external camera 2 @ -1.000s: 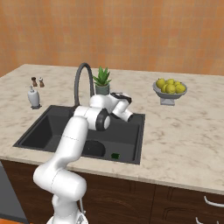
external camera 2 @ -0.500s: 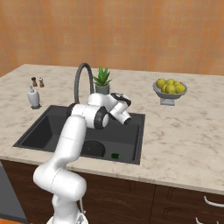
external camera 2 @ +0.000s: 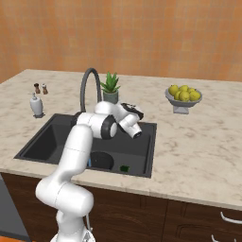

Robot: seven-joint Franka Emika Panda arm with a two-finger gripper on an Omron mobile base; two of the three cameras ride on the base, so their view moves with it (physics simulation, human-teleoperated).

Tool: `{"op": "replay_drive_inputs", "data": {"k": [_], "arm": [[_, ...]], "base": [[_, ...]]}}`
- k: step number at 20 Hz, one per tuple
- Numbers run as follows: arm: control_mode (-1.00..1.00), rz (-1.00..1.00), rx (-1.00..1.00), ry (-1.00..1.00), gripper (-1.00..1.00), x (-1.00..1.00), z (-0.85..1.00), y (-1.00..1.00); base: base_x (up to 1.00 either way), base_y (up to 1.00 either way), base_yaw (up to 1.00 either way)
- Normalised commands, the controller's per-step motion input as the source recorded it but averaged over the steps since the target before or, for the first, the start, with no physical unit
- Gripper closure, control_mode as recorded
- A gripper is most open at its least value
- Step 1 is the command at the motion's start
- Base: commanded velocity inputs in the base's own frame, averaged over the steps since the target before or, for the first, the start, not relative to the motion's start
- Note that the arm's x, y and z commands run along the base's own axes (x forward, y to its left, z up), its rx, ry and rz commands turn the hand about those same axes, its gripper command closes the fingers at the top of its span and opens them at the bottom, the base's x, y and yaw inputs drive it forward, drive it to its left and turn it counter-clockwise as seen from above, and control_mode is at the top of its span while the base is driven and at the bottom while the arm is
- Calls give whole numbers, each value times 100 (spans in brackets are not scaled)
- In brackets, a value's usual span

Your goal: Pick the pan and sponge and place them into the sink. Then turn on the water.

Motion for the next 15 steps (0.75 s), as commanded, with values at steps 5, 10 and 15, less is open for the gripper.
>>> {"op": "replay_drive_inputs", "data": {"k": [5, 10, 15], "arm": [[-100, -8, 0, 3, 100, 0, -47, -71], [-100, -1, 0, 0, 100, 0, -11, -9], [-100, 0, 0, 0, 100, 0, 0, 0]], "base": [[0, 0, 0], [0, 0, 0], [0, 0, 0]]}}
